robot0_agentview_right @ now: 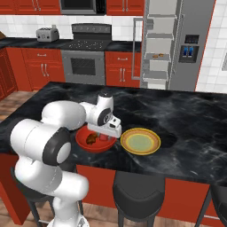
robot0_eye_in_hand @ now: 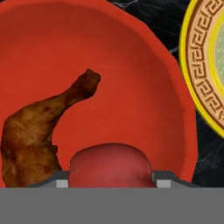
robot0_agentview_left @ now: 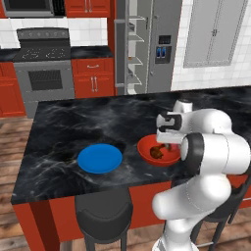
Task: Pick the chicken drumstick and bell pepper from their plates and place them in the bowl. Then put the bowl in the fridge.
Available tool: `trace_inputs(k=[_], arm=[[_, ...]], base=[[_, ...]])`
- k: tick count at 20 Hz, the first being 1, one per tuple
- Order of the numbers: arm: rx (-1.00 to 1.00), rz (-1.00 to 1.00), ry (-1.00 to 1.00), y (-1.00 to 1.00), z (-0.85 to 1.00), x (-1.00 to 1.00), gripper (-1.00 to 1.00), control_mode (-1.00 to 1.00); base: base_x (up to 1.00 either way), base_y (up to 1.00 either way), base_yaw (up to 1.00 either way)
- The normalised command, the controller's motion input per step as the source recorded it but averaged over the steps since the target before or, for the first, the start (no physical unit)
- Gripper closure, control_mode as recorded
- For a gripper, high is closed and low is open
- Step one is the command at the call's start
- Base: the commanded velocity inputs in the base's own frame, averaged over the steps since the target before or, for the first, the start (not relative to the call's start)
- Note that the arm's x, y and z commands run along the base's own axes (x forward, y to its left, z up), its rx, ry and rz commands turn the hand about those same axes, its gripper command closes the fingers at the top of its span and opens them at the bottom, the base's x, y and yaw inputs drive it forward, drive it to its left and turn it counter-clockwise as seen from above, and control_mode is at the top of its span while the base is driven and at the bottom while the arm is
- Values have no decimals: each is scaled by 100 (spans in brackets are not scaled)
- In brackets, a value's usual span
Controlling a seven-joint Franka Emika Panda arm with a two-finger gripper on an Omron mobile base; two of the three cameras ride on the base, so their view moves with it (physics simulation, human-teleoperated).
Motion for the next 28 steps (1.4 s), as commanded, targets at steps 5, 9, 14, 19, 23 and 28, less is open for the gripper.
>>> trace_inputs(k=[5,9,14,19,23,28], arm=[[-1,0,3,0,-20,17,100,-100],[-1,0,2,6,-19,13,100,-100],[-3,0,4,8,-21,15,-100,-100],[-1,0,1,2,-8,7,-100,-100],[0,0,0,0,4,0,-100,-100],[0,0,0,0,14,-7,-100,-100]], base=[[0,0,0],[0,0,0],[0,0,0],[0,0,0],[0,0,0],[0,0,0]])
